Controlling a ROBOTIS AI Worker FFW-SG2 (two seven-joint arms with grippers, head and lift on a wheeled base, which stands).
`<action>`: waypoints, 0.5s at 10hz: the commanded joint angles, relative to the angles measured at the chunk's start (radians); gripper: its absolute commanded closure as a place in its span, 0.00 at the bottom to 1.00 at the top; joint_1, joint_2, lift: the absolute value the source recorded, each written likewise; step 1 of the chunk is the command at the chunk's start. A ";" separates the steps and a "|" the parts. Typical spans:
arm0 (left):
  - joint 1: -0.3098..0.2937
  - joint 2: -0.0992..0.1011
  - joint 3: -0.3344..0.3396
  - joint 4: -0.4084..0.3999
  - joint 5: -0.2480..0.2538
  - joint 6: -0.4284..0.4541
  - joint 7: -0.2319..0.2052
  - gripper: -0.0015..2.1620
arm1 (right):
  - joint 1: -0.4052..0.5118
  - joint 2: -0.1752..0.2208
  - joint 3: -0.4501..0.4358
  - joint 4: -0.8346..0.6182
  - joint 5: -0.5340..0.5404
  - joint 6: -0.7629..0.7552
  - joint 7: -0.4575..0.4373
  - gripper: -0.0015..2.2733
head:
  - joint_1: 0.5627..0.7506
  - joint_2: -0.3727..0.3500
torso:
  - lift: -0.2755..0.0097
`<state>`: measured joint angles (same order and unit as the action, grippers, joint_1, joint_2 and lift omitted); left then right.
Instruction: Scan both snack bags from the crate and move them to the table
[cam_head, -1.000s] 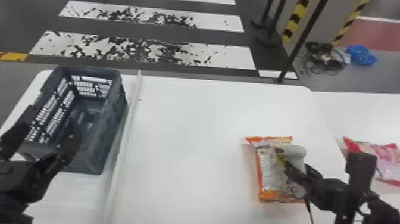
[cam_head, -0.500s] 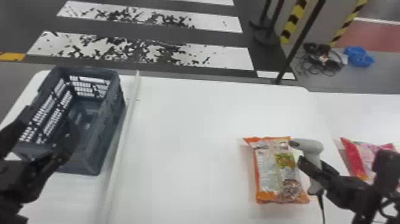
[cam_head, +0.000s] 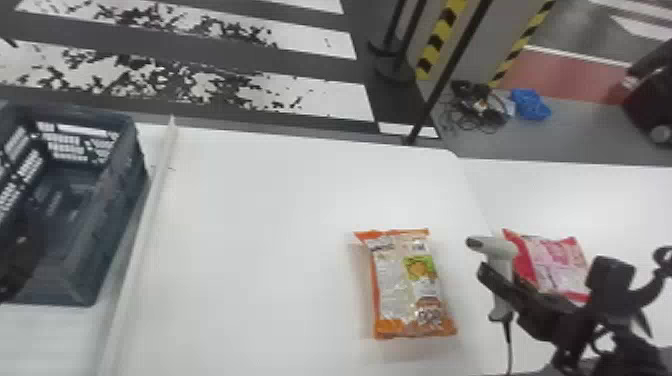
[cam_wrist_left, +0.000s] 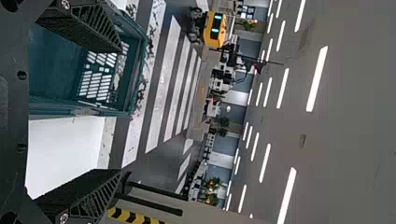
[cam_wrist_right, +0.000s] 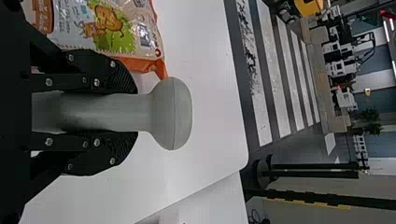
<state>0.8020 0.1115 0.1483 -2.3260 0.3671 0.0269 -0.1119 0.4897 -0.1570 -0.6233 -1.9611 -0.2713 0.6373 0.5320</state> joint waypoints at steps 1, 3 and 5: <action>0.011 -0.001 -0.001 -0.001 0.000 0.000 0.000 0.04 | -0.039 -0.033 -0.009 0.102 0.001 -0.027 0.016 0.99 | 0.70 0.10 | 0.66; 0.017 -0.004 0.001 -0.004 -0.002 -0.003 0.000 0.04 | -0.088 -0.081 0.004 0.232 0.023 -0.073 0.019 0.99 | 0.70 0.04 | 0.66; 0.017 -0.006 -0.001 -0.007 -0.002 -0.003 0.000 0.04 | -0.125 -0.115 0.030 0.340 0.058 -0.129 0.019 0.99 | 0.70 0.03 | 0.66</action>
<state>0.8198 0.1071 0.1480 -2.3327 0.3650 0.0239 -0.1120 0.3752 -0.2611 -0.6014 -1.6533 -0.2201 0.5244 0.5503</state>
